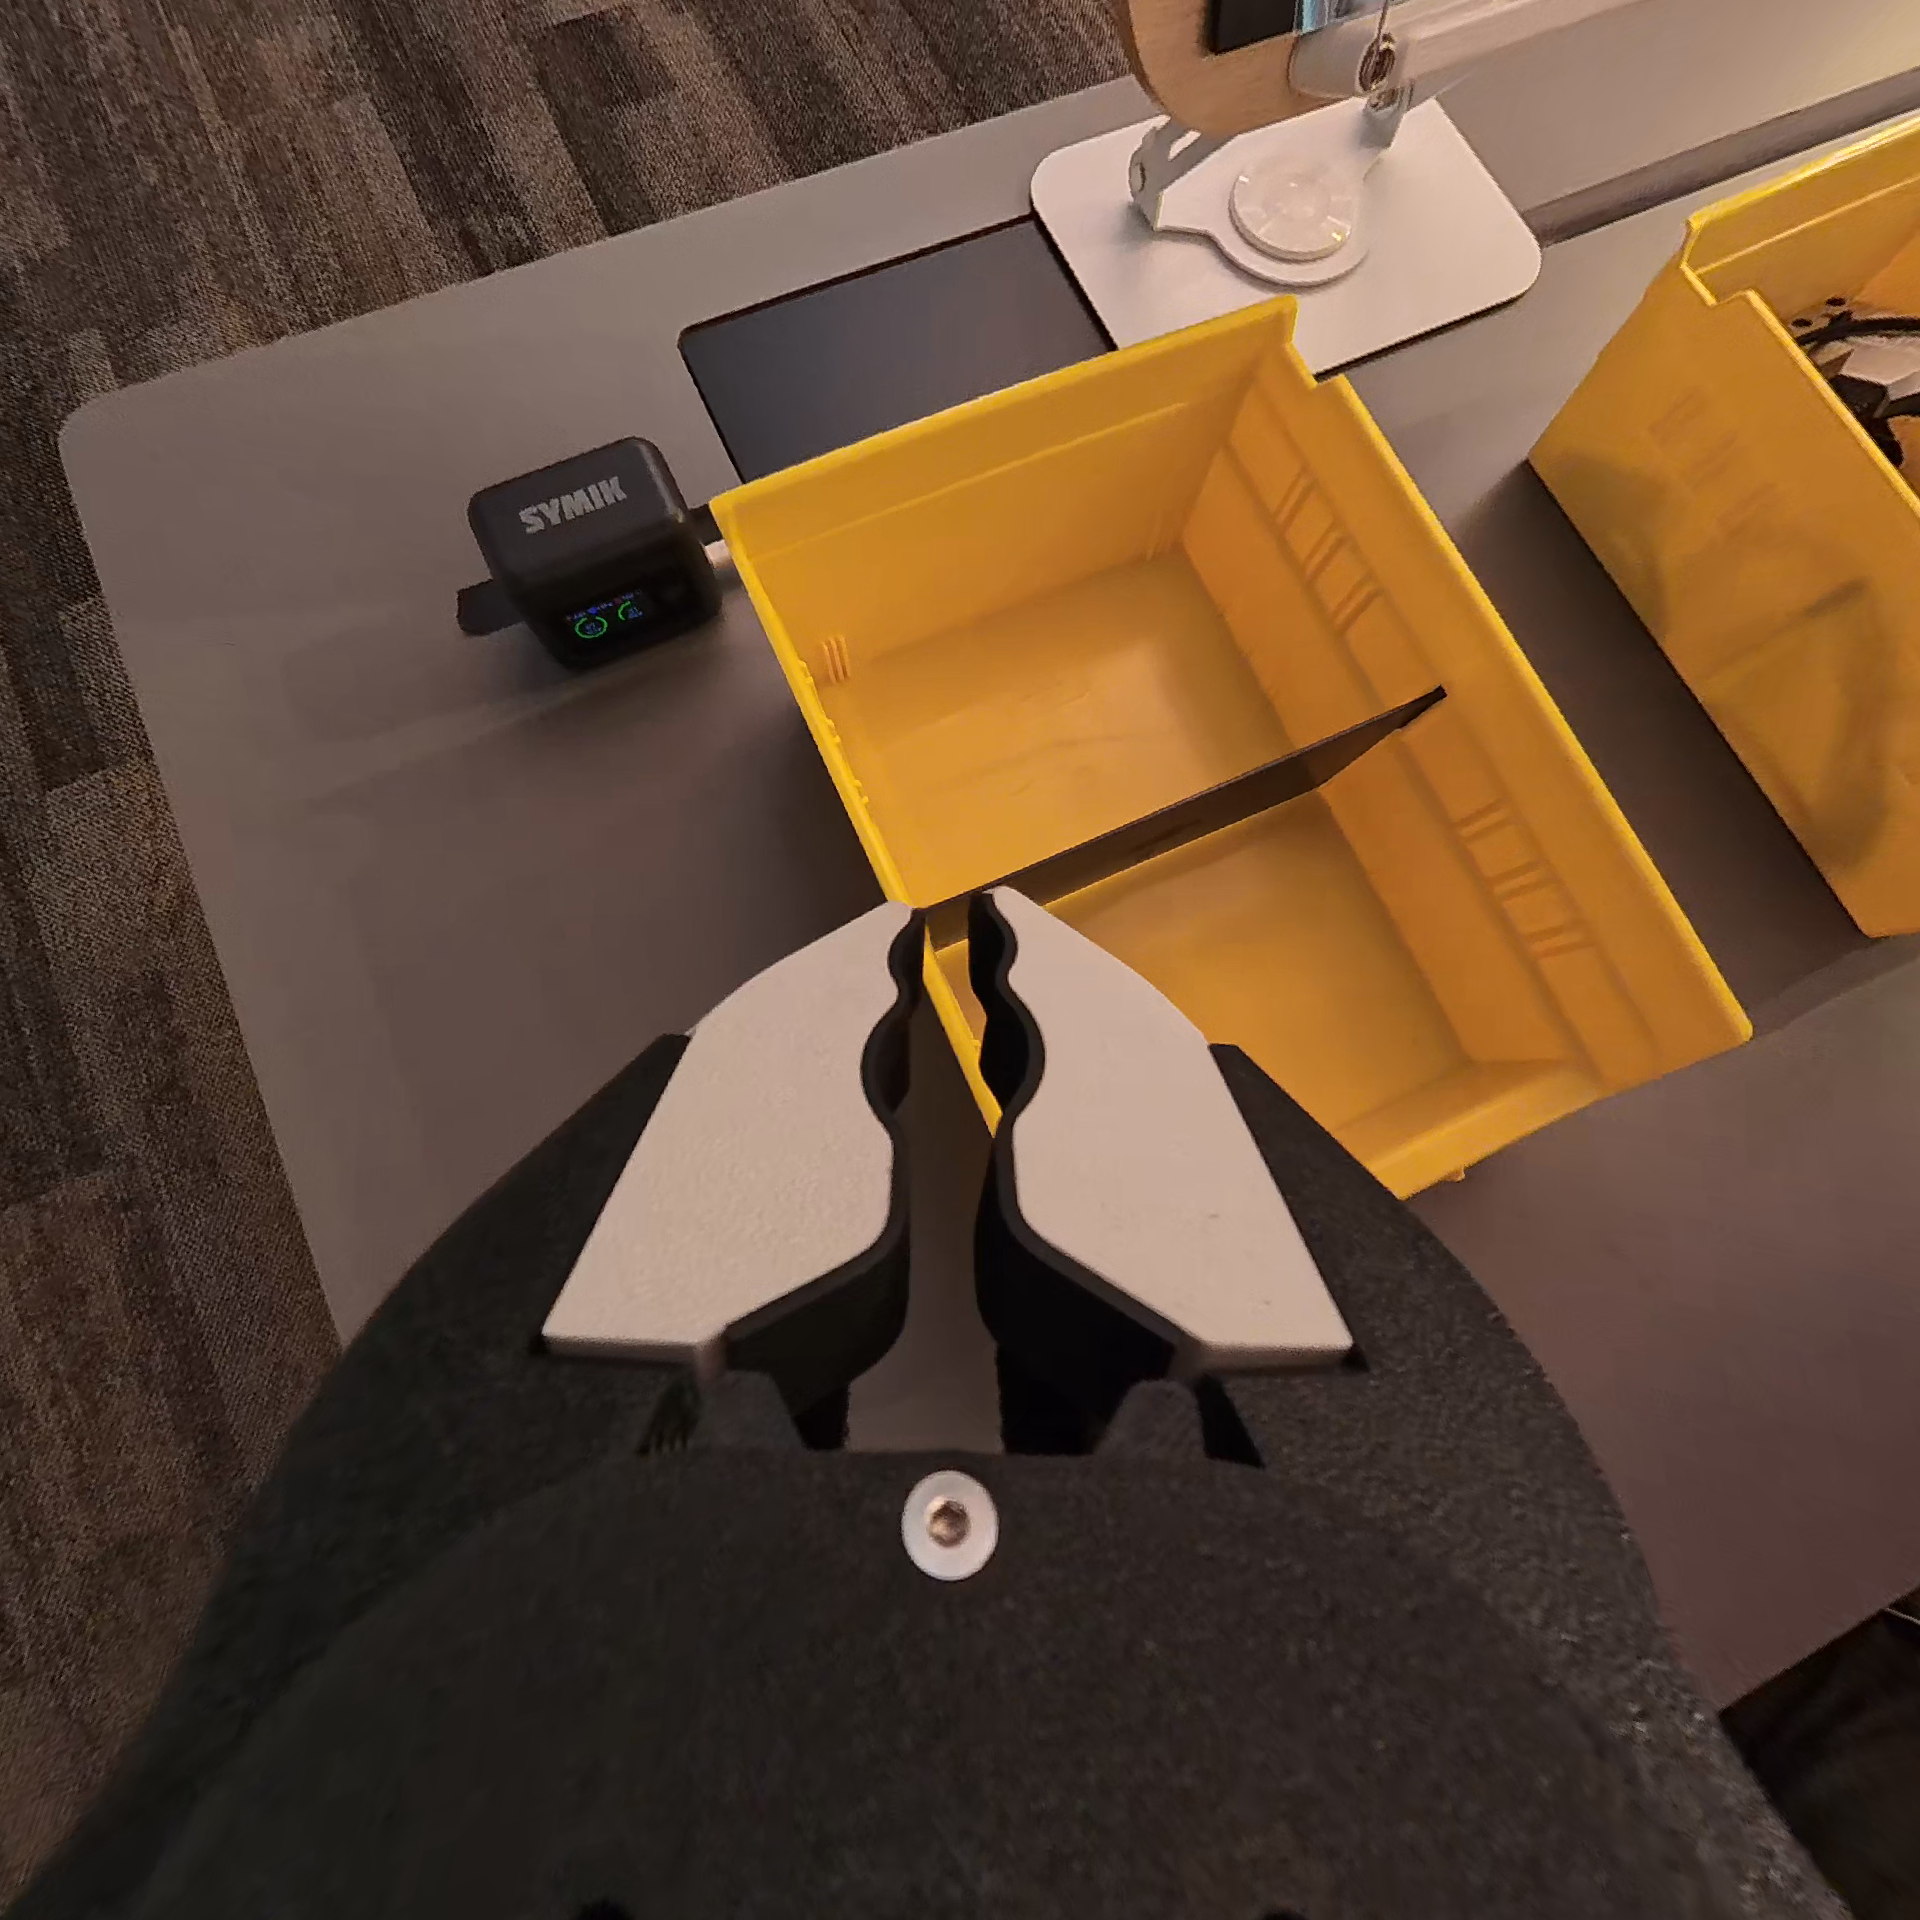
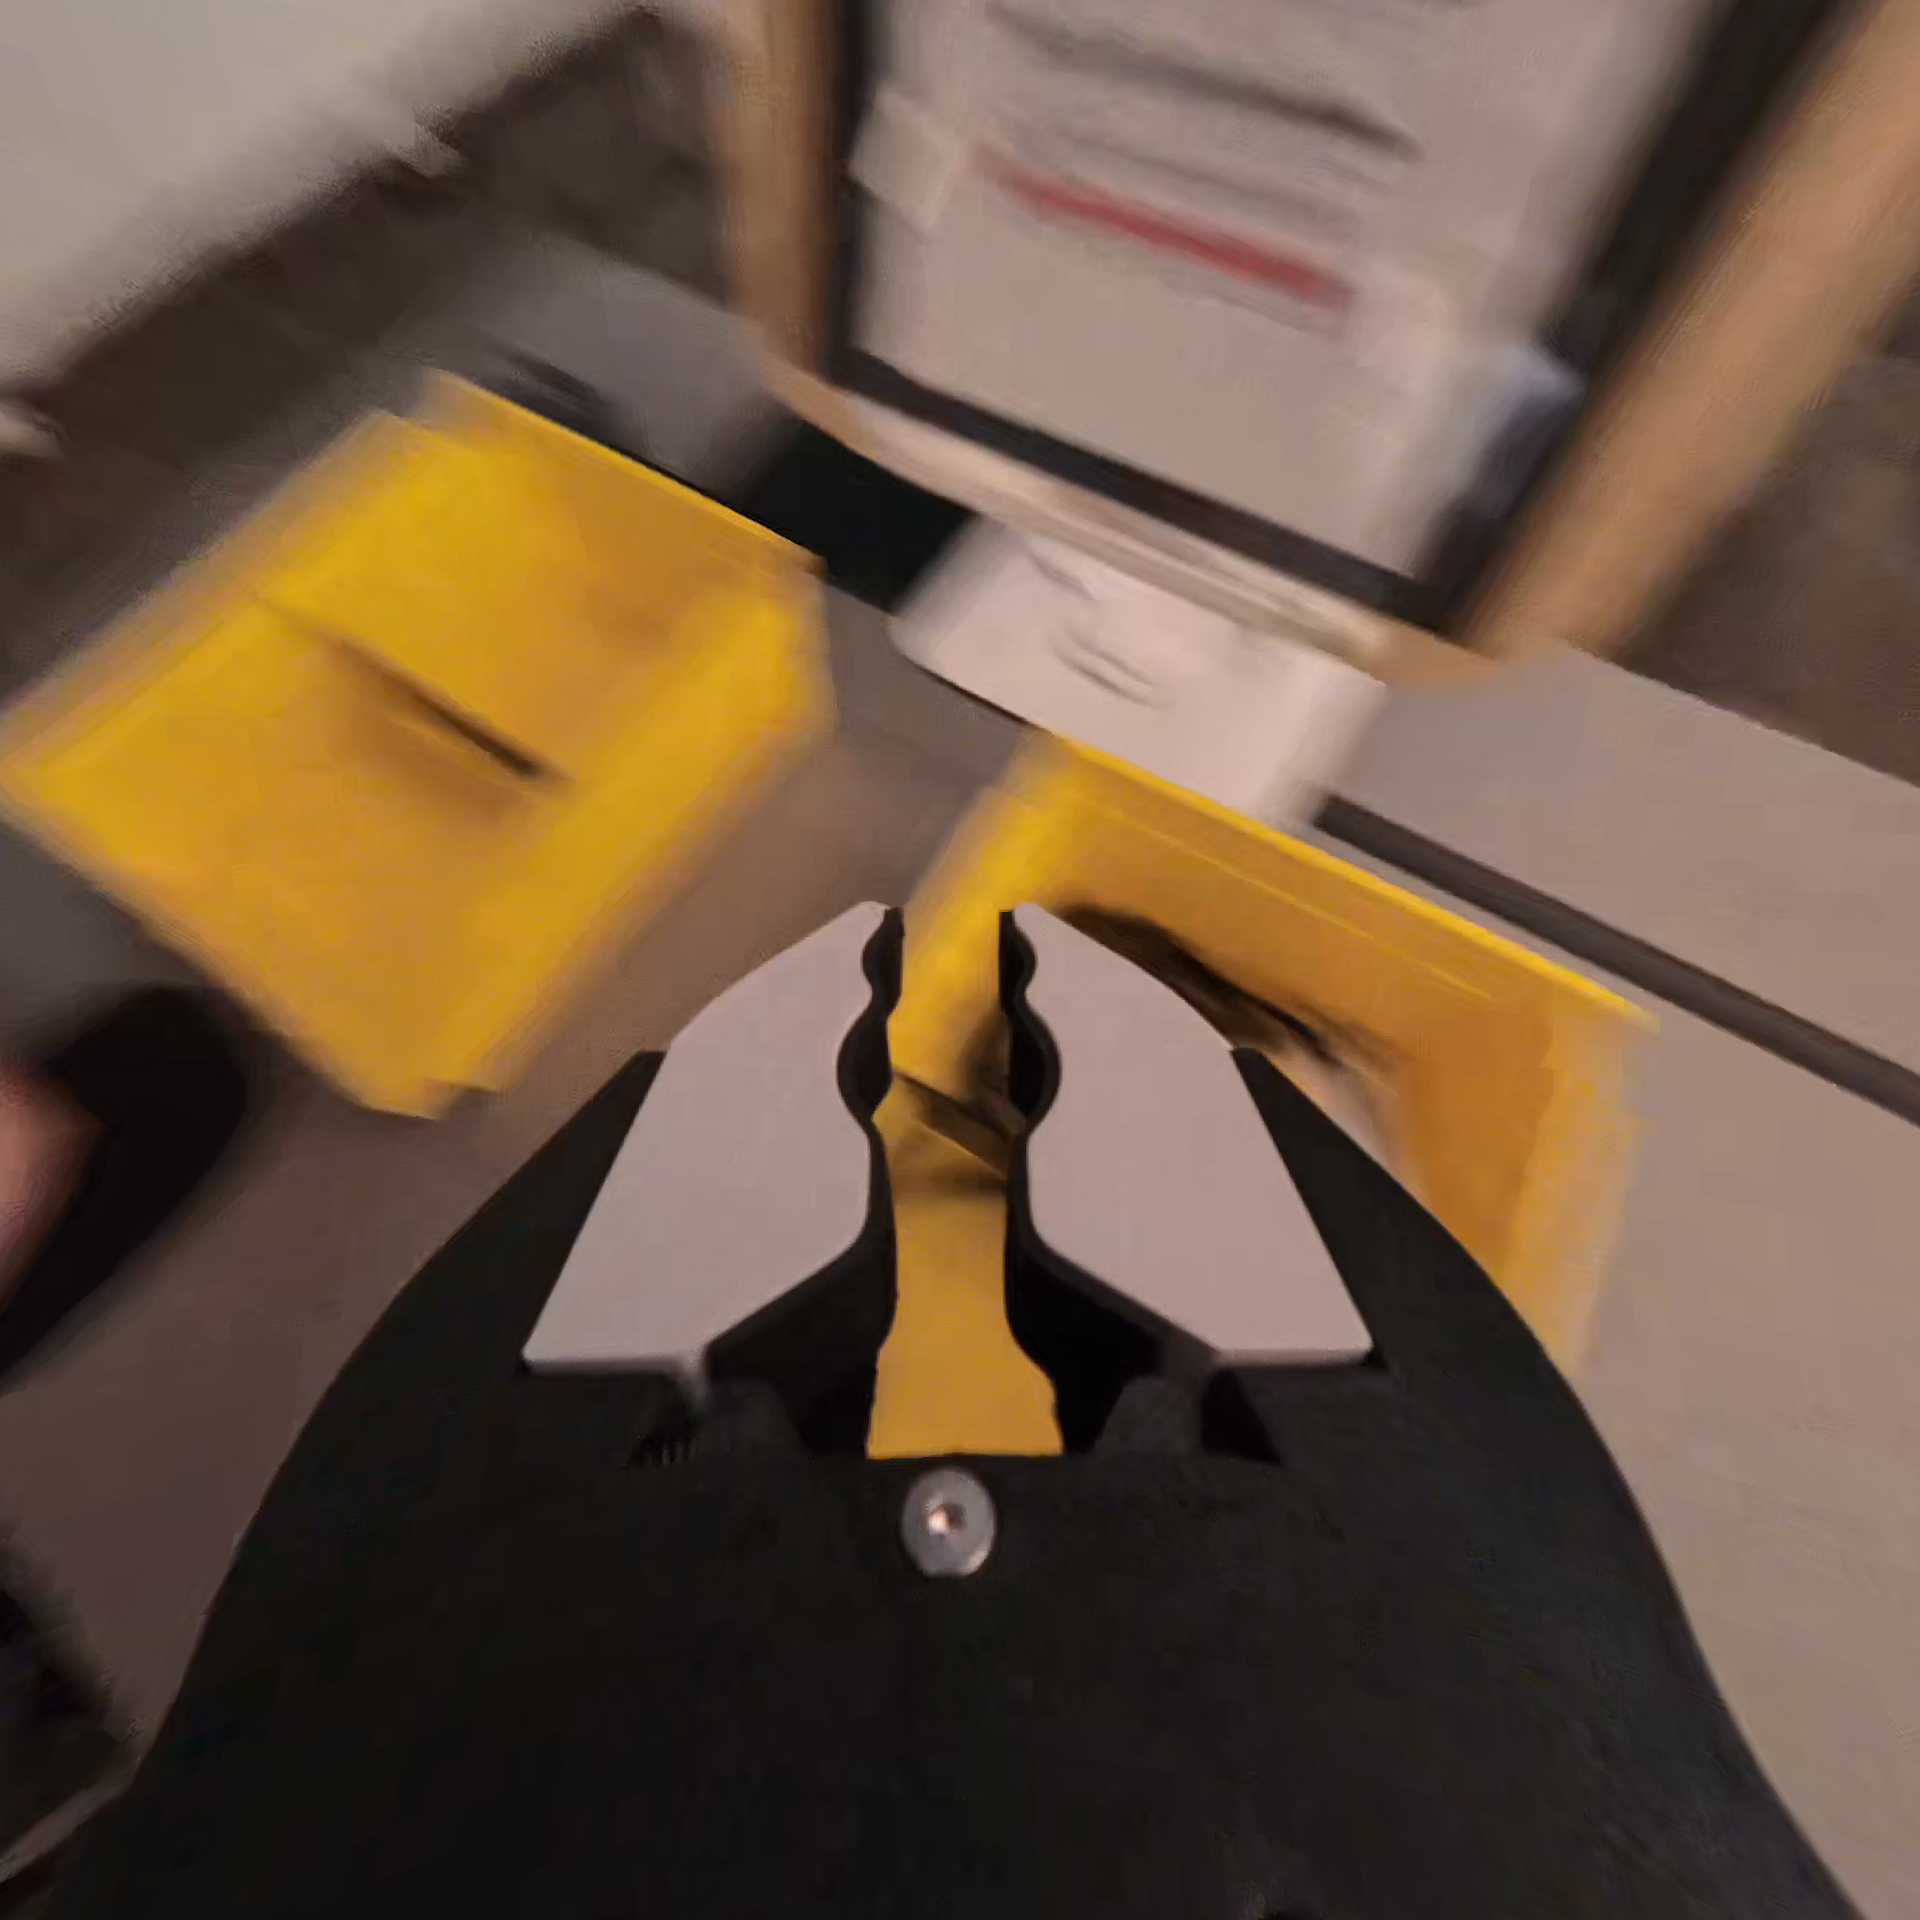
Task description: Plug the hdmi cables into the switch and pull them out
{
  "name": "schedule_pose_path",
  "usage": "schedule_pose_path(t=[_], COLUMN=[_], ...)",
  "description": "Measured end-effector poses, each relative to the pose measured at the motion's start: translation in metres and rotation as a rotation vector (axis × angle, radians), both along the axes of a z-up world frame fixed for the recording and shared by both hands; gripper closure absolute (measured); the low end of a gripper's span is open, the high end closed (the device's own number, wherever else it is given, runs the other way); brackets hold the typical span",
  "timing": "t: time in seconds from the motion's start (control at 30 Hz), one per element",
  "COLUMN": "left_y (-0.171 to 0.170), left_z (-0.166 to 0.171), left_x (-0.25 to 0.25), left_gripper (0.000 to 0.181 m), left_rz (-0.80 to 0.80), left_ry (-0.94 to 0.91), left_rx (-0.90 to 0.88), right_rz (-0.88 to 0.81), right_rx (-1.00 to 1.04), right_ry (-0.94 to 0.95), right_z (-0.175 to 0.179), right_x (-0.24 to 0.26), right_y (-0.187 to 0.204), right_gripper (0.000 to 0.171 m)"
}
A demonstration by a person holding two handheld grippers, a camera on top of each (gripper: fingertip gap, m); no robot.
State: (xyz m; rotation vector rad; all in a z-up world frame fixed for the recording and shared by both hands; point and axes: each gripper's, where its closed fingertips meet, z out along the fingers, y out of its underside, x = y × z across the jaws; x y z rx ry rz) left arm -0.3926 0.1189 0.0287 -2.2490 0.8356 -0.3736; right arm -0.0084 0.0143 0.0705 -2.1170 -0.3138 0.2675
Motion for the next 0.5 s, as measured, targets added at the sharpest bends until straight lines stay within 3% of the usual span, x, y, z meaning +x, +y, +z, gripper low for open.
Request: schedule_pose_path(t=[0.07,0.17,0.27,0.37,0.5], left_y=[0.000,0.000,-0.001,-0.001,0.000], left_z=[-0.001,-0.006,-0.009,-0.009,-0.009], left_x=[0.002,0.002,0.002,0.004,0.007], left_gripper=[0.174,0.173,0.173,0.173,0.173], left_rz=[-0.005,-0.006,-0.004,-0.010,-0.022], left_ry=[0.010,0.036,0.068,0.079,0.085], left_rx=[-0.002,-0.014,-0.017,-0.014,-0.012], right_rz=[0.207,0.326,0.205,0.114,0.046], right_rx=[-0.018,-0.315,-0.483,-0.681,-0.699], right_ry=[0.233,0.290,0.270,0.387,0.214], right_z=[0.006,-0.040,-0.094,-0.129,-0.157], right_x=[-0.090,-0.167,-0.186,-0.206,-0.203], right_y=[-0.003,0.002,0.029,0.037,0.046], right_gripper=[0.145,0.141,0.131,0.119,0.122])
